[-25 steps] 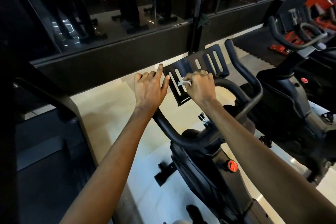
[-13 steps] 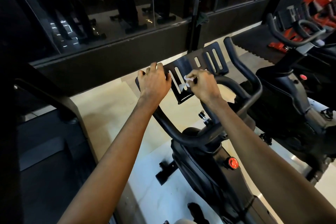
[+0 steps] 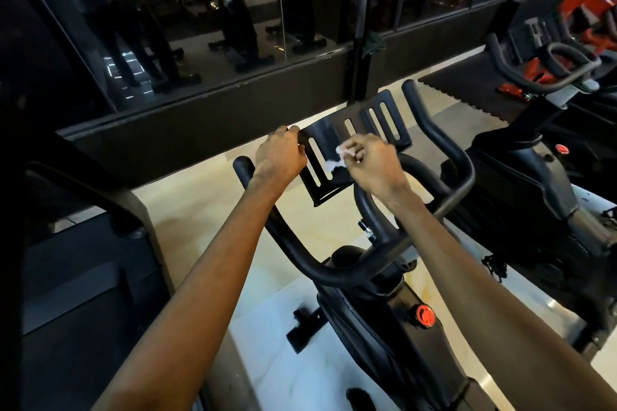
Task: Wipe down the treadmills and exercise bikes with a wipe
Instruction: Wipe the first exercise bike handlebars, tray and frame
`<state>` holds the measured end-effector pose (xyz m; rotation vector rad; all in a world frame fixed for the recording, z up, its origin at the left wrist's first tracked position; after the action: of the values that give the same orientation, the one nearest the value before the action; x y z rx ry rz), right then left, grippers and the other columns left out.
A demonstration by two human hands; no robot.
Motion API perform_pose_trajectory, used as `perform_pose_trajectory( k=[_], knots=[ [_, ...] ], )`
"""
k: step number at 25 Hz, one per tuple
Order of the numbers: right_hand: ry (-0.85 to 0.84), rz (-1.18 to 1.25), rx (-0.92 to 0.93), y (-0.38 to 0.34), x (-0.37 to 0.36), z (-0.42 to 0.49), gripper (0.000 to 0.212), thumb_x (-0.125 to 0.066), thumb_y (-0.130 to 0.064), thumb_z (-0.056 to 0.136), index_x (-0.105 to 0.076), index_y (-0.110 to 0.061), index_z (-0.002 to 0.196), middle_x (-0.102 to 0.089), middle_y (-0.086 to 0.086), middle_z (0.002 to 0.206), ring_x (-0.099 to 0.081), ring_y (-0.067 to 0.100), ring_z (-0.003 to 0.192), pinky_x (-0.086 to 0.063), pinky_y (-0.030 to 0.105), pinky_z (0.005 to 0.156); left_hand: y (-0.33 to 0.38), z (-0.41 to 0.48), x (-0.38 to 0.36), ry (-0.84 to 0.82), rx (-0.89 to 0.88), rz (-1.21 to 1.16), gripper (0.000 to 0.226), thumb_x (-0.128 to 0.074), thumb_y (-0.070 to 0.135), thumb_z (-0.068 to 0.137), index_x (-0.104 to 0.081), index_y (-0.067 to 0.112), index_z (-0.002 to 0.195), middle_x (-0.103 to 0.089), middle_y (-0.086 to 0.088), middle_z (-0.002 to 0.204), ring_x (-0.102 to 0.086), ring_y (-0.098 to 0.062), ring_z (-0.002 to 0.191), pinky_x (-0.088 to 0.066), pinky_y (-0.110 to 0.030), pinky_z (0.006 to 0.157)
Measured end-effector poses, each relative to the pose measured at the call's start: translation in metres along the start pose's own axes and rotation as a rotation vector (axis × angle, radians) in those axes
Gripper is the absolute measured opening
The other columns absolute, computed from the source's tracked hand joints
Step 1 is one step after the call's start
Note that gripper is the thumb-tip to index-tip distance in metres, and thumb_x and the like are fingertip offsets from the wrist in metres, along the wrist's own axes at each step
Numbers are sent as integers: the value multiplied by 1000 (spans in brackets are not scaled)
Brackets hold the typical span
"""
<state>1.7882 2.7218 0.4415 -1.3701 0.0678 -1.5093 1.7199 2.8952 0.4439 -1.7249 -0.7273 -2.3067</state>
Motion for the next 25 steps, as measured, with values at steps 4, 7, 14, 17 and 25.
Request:
perform_pose_trajectory(
  k=[4,7,14,17,25],
  knots=[
    [221,65,-37,20,23,29,24,-63,-6,89,-73,-17,109,-65,4,107,-63,11,88,-36,-5,77,14,5,3,-8,-85,360,50,-58,28,98,-46,16,144,-39,-11,154,-38,-32,137,-32,-49,111],
    [156,96,20,20,9,45,23,-65,-17,92,-74,-19,114,-66,2,107,-66,13,94,-47,12,93,23,10,0,-46,-125,402,58,-55,32,97,-39,15,150,-47,-9,149,-43,-31,133,-28,-48,108],
    [62,-5,241,19,1,22,18,-67,-3,91,-76,-5,106,-67,7,102,-67,17,88,-47,13,84,16,5,-9,96,-60,330,54,-45,46,103,-40,23,151,-61,-2,136,-52,-30,120,-35,-45,101],
    [-46,-12,224,29,7,26,16,-69,-7,89,-79,-11,100,-69,5,97,-68,18,82,-51,20,81,17,6,-10,105,-40,300,54,-47,46,102,-40,24,151,-61,-1,137,-52,-30,119,-37,-43,101],
    [55,174,298,19,2,58,20,-68,-16,93,-76,-16,111,-68,-3,106,-65,7,93,-57,25,87,18,3,-11,136,-5,301,54,-42,49,103,-40,26,151,-62,1,134,-53,-30,112,-40,-43,97]
  ],
)
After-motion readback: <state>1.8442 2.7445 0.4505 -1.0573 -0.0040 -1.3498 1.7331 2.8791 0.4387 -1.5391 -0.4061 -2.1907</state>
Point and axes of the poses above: each hand's wrist, its own z-axis towards the middle knuckle, its own x-axis out of the back of the hand, y = z × x, the point moved 6 cm from there along z, towards the middle knuckle
